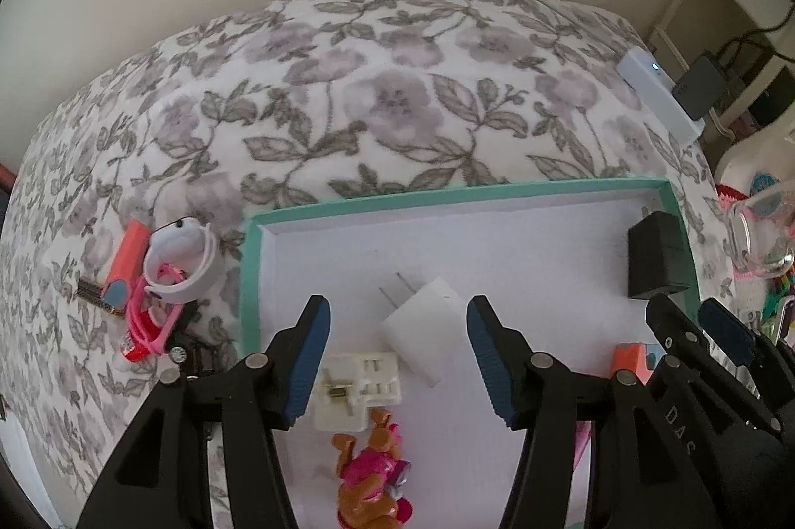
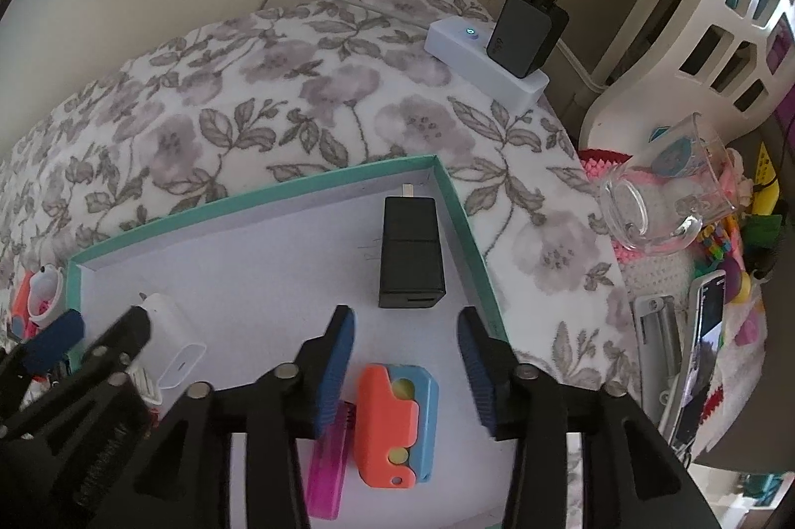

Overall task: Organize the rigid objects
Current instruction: 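Move both open grippers back over the pile of items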

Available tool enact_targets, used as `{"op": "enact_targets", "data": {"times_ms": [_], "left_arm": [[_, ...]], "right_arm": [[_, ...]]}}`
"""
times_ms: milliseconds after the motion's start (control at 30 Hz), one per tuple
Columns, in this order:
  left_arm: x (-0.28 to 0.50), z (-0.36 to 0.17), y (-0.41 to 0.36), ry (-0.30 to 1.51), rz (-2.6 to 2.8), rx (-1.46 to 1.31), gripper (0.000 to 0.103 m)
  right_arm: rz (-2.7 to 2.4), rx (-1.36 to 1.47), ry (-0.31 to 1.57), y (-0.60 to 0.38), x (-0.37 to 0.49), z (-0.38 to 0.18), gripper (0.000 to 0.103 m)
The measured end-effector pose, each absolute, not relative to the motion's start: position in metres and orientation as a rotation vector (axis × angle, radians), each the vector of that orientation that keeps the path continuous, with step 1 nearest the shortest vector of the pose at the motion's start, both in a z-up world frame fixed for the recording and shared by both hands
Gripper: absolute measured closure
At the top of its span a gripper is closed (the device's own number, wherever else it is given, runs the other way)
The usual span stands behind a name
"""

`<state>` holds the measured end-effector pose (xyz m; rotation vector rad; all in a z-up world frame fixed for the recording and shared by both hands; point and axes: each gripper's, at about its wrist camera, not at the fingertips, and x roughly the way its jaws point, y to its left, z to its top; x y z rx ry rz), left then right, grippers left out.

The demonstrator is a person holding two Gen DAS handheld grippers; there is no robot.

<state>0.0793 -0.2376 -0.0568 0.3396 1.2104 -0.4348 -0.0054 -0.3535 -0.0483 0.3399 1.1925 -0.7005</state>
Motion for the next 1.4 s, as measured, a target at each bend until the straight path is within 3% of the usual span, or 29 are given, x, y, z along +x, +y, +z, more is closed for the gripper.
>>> {"op": "enact_targets", "data": {"times_ms": [100, 167, 233, 400, 467, 833, 1400], "left_arm": [[0.083, -0.053, -0.232, 1.203, -0.402, 0.341, 0.043], [0.086, -0.051, -0.227, 1.203, -0.381, 0.342, 0.029], [0.090, -0.049, -0.222, 1.199, -0.358, 0.338, 0.021], [0.100, -0.047, -0.206, 1.197, -0.289, 0.341, 0.020], [0.105, -0.047, -0.199, 1.200, -0.259, 0.348, 0.010], [0.129, -0.043, -0.154, 1.236, -0.177, 0.308, 0.010], [0.175, 0.013, -0.032, 1.132, -0.026, 0.174, 0.010]], "right_arm": [[-0.700, 0.334, 1.183, -0.352, -0.005, -0.045, 0.038], [-0.698, 0.332, 1.176, -0.351, -0.004, -0.042, 0.032], [-0.685, 0.338, 1.172, -0.350, -0.004, -0.040, 0.028], [-0.669, 0.345, 1.166, -0.346, -0.001, -0.039, 0.011], [-0.667, 0.329, 1.165, -0.342, 0.002, -0.039, 0.004], [-0.653, 0.275, 1.154, -0.323, 0.013, -0.034, 0.000], [-0.419, 0.262, 0.961, -0.244, 0.044, 0.028, 0.000]]}}
